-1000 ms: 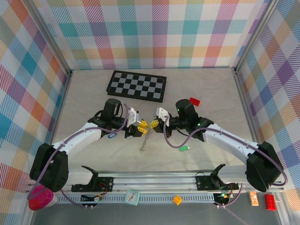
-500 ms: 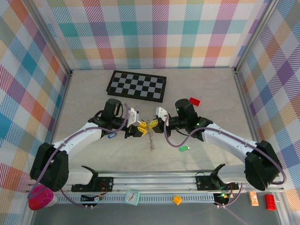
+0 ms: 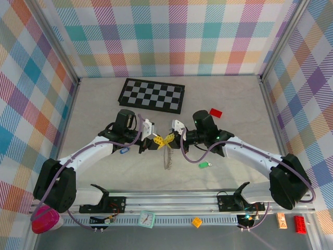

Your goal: Put the keys on the keyring

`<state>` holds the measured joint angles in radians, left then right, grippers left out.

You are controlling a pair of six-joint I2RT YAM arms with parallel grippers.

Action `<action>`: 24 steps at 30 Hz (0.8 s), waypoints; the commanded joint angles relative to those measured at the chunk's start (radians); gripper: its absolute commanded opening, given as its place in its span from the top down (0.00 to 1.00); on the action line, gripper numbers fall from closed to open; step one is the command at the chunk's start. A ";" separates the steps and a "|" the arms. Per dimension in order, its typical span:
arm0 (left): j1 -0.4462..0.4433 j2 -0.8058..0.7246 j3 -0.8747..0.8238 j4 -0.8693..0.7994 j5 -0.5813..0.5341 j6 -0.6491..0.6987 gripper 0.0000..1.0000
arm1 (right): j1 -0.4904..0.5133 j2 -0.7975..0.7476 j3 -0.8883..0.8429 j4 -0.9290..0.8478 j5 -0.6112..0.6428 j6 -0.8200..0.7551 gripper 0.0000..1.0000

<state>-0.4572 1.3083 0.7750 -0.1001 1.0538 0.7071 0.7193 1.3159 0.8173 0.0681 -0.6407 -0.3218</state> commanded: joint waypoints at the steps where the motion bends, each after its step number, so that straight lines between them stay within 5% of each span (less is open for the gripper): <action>1: -0.014 -0.019 0.003 0.039 -0.006 0.012 1.00 | 0.009 -0.007 0.026 0.035 -0.035 0.020 1.00; 8: -0.064 -0.120 -0.003 -0.018 -0.247 0.032 1.00 | -0.017 -0.147 -0.025 -0.063 0.139 -0.028 0.59; 14: -0.132 -0.203 -0.016 -0.057 -0.421 0.064 1.00 | -0.011 -0.181 0.026 -0.289 0.162 -0.128 0.58; 24: -0.251 -0.293 -0.085 -0.023 -0.615 0.220 1.00 | 0.072 -0.240 -0.077 -0.168 0.261 -0.240 0.65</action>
<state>-0.6788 1.0512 0.7151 -0.1577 0.5171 0.8429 0.7704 1.1038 0.7719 -0.1398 -0.4110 -0.4843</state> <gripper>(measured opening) 0.043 0.358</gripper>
